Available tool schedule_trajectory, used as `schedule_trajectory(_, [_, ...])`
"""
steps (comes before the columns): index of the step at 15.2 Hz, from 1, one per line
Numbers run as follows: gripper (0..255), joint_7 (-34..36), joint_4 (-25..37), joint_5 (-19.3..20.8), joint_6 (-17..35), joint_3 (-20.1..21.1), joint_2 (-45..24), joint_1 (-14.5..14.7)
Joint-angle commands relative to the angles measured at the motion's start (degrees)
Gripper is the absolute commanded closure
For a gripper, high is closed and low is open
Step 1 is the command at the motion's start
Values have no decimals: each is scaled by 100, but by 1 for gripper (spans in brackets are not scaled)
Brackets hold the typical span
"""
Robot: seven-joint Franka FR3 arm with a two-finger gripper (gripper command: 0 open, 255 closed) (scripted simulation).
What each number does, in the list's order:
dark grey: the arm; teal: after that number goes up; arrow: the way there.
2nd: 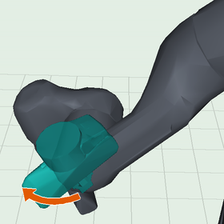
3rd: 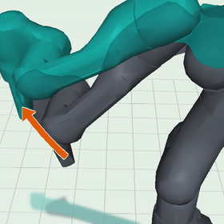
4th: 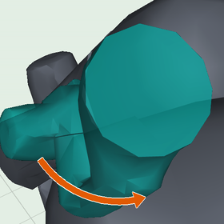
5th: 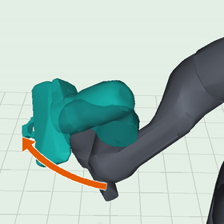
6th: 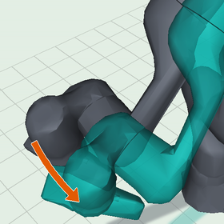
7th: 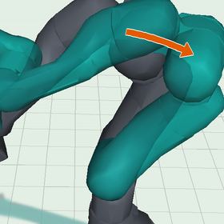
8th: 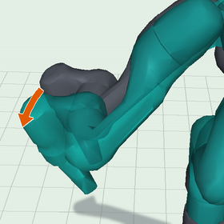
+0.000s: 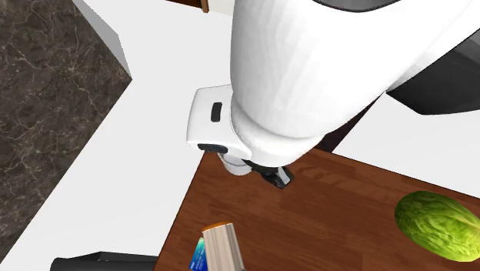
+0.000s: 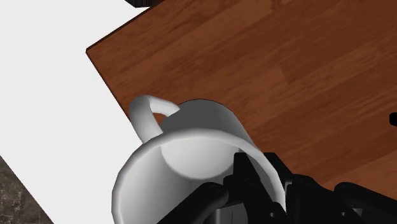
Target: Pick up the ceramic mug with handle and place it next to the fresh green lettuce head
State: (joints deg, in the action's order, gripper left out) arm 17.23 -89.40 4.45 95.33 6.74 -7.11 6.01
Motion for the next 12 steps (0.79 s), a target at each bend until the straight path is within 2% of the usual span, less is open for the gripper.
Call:
schedule_trajectory(1, [255, 229, -124, -4, 24, 98, 83, 125])
schedule_trajectory(12, [255, 1674, -77, 29, -90, 743, 51, 929])
